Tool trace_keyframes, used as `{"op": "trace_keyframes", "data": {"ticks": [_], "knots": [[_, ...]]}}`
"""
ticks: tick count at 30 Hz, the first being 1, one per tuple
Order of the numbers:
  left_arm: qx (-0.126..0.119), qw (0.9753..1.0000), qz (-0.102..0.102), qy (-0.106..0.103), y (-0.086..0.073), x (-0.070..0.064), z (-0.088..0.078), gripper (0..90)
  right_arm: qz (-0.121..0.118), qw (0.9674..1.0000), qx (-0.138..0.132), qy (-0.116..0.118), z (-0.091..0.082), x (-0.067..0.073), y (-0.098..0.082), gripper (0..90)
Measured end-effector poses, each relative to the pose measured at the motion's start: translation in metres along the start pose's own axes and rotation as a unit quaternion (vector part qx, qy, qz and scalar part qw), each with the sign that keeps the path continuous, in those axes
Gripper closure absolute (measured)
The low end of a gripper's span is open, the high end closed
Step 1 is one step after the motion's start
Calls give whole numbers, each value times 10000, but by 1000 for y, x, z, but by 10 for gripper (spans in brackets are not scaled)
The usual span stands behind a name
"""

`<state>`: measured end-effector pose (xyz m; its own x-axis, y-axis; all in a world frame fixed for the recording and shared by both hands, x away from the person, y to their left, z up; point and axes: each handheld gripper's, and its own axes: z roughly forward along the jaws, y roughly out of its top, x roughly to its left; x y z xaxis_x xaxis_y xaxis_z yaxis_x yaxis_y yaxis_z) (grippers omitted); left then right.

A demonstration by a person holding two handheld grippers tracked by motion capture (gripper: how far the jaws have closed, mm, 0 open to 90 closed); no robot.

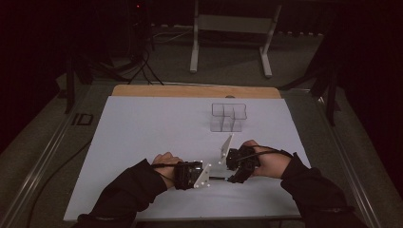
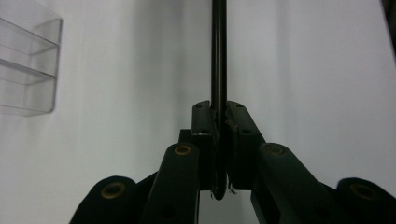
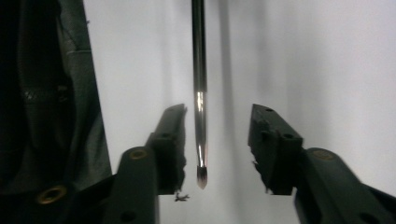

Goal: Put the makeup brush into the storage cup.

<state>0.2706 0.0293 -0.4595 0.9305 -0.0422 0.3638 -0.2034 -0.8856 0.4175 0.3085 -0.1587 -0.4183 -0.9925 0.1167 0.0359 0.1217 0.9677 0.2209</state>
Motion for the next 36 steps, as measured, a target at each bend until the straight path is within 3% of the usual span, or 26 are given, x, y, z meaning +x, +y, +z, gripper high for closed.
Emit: {"op": "trace_keyframes", "data": {"ticks": [6, 11, 14, 19, 21, 26, 28, 29, 30, 31, 34, 35, 36], "knots": [[91, 9995, -307, 4, -3, 4, -1, 848, 228, 9988, -351, -265, -8, 1, -6, 388], [41, 9965, -834, 93, -9, 7, -3, 848, 404, 9963, -652, -396, -13, 2, -11, 299], [9, 9944, -1039, 180, -14, 10, -7, 848, 573, 9933, -869, -506, -19, 1, -15, 242], [43, 9916, -1274, 228, -20, 13, -11, 848, 834, 9852, -1281, -771, -30, -1, -21, 163], [58, 9889, -1468, 240, -23, 13, -10, 849, 1006, 9804, -1397, -958, -34, -2, -25, 165], [26, 9830, -1813, 297, -31, 13, -10, 849, 1073, 9735, -1760, -992, -42, 0, -34, 114], [-43, 9793, -2002, 306, -36, 14, -11, 849, 1140, 9696, -1924, -996, -45, 1, -38, 111], [-89, 9781, -2054, 309, -38, 15, -13, 849, 1165, 9672, -1990, -1065, -47, 2, -40, 109], [-89, 9781, -2054, 309, -38, 15, -13, 849, 1165, 9672, -1990, -1065, -47, 2, -40, 109], [-218, 9739, -2240, 282, -40, 16, -15, 849, 1201, 9643, -2072, -1131, -48, 2, -42, 110], [-391, 9683, -2451, 290, -44, 16, -20, 849, 1353, 9513, -2424, -1338, -54, 4, -49, 111], [-462, 9664, -2511, 292, -45, 17, -21, 849, 1353, 9513, -2424, -1338, -54, 4, -49, 111], [-510, 9642, -2583, 322, -46, 17, -22, 849, 1395, 9480, -2509, -1373, -55, 5, -50, 111]]}}
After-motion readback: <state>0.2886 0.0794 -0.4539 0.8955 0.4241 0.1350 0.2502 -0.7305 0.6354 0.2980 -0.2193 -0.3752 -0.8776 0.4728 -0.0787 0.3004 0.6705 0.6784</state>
